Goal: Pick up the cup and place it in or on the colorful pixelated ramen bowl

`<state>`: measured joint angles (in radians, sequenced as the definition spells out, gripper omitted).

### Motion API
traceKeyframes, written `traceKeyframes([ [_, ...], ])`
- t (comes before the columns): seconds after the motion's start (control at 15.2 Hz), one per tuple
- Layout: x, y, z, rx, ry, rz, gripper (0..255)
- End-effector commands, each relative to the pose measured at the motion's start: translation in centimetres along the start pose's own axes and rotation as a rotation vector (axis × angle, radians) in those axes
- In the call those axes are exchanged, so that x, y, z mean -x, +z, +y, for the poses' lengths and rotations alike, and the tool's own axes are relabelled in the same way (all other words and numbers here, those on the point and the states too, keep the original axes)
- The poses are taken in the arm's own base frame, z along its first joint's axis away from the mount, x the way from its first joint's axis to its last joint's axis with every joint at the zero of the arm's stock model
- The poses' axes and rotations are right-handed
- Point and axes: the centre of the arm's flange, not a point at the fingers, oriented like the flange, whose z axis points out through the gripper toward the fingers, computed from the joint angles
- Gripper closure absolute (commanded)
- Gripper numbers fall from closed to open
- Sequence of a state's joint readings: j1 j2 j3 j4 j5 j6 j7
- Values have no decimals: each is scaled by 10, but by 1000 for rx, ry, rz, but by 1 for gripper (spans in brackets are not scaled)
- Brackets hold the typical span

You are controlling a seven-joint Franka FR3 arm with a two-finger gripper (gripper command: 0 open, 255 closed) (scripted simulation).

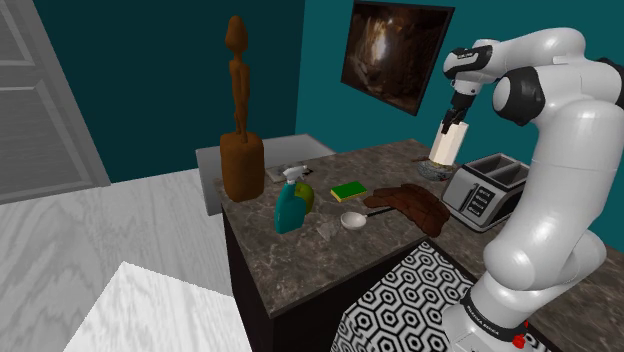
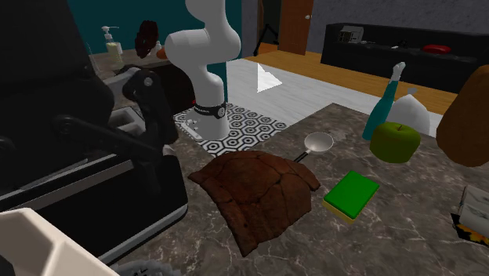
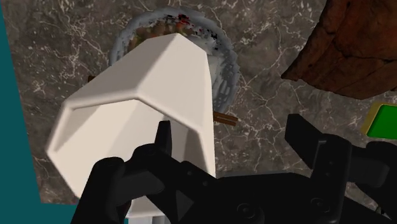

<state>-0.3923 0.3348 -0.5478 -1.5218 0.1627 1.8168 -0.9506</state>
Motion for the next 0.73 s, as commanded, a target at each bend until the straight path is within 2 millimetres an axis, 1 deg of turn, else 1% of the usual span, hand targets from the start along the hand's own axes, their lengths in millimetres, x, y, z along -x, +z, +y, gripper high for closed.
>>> traceKeyframes([
  [0.0, 0, -22, 0, 0, 0, 0, 0],
  [0.13, 0, -45, 0, 0, 0, 0, 0],
  [0.66, 0, -45, 0, 0, 0, 0, 0],
])
